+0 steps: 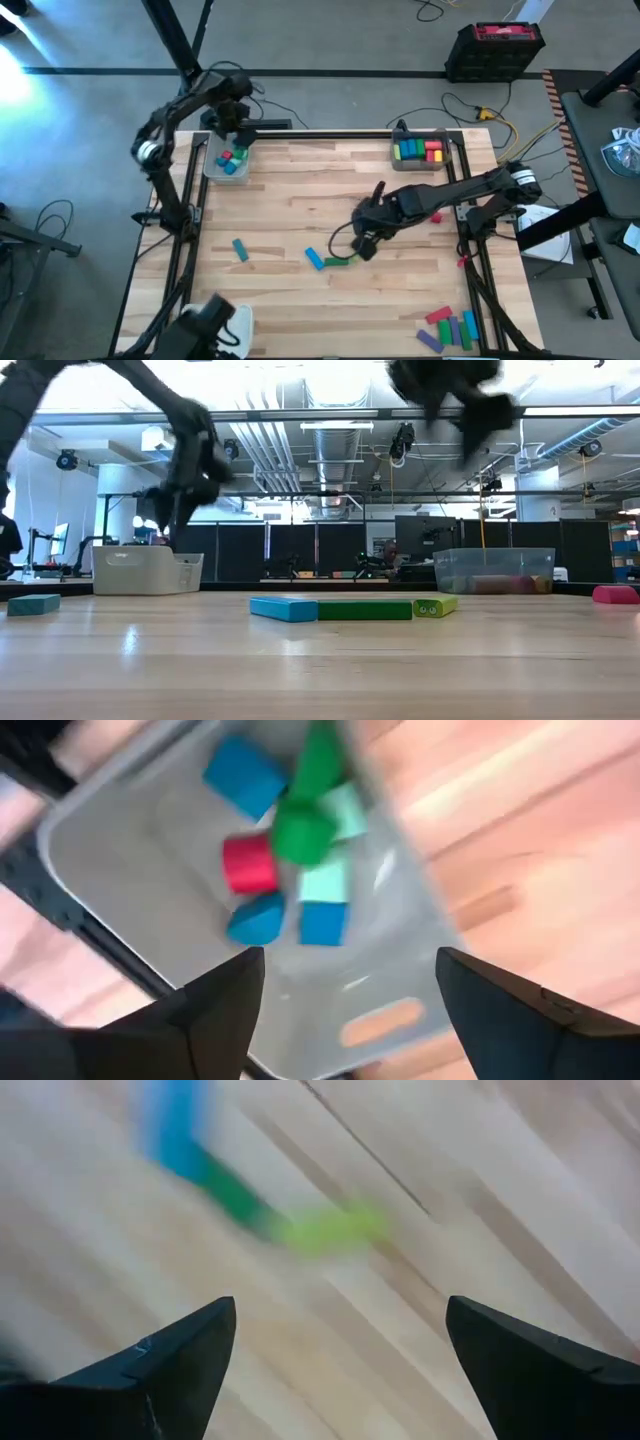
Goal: Sort blocks
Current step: Put the red half cylindrical block into the gray bin
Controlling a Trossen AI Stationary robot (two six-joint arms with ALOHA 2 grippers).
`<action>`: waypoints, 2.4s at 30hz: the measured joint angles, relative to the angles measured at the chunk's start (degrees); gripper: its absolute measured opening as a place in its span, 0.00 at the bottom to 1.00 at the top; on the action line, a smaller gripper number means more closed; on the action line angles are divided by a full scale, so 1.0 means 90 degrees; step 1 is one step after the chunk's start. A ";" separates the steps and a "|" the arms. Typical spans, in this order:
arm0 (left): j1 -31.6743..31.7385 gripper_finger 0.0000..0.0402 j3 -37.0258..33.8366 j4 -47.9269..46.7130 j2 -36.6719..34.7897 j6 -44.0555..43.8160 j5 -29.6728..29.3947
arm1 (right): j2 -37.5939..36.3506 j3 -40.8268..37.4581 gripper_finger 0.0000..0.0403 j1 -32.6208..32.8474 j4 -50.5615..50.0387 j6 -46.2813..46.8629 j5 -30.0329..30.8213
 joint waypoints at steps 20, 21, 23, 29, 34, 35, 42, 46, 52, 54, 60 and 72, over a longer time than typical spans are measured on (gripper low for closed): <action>-0.4132 0.69 -0.2970 0.5358 -0.5457 -0.2079 0.0497 | -0.0158 -0.3601 0.69 -0.3053 -0.1238 0.0390 -0.0498; -0.4329 0.69 -0.3127 0.5485 -0.5627 -0.2106 0.0480 | -0.0158 -0.3648 0.68 -0.3222 -0.1215 0.0294 -0.0487; -0.4670 0.69 -0.3441 0.5683 -0.5934 -0.2144 0.0453 | -0.0158 -0.3711 0.66 -0.3559 -0.1076 0.0069 -0.0476; -0.5263 0.69 -0.4166 0.5760 -0.6535 -0.2660 0.0447 | -0.0146 -0.3814 0.59 -0.4553 -0.0916 -0.0590 -0.0592; -0.5628 0.69 -0.4575 0.5757 -0.6836 -0.3113 0.0469 | -0.0146 -0.3976 0.52 -0.5172 -0.0903 -0.0683 -0.0868; -0.5714 0.69 -0.4615 0.5754 -0.6887 -0.3148 0.0513 | -0.0146 -0.4042 0.50 -0.5250 -0.0881 -0.0698 -0.0951; -0.6437 0.69 -0.4655 0.6336 -0.7145 -0.3288 0.0314 | -0.0141 -0.4599 0.47 -0.5627 -0.0659 -0.0847 -0.1135; -0.6688 0.69 -0.4593 0.6495 -0.7194 -0.3287 0.0142 | -0.0143 -0.4859 0.47 -0.5658 -0.0202 -0.0963 -0.1456; -0.6724 0.69 -0.4565 0.6593 -0.7180 -0.3288 0.0085 | -0.0153 -0.4972 0.47 -0.5658 0.0129 -0.1382 -0.1666; -0.6724 0.69 -0.4565 0.6636 -0.7176 -0.3288 0.0014 | -0.0153 -0.4958 0.47 -0.5658 0.0150 -0.1538 -0.1668; -0.6783 0.69 -0.4595 0.8722 -0.7068 -0.3161 0.1133 | -0.0153 -0.4941 0.46 -0.5653 0.0206 -0.1643 -0.1653; -0.6903 0.69 -0.4957 1.0232 -0.6753 -0.2465 0.2288 | -0.0160 -0.4931 0.31 -0.5630 0.0246 -0.2082 -0.1648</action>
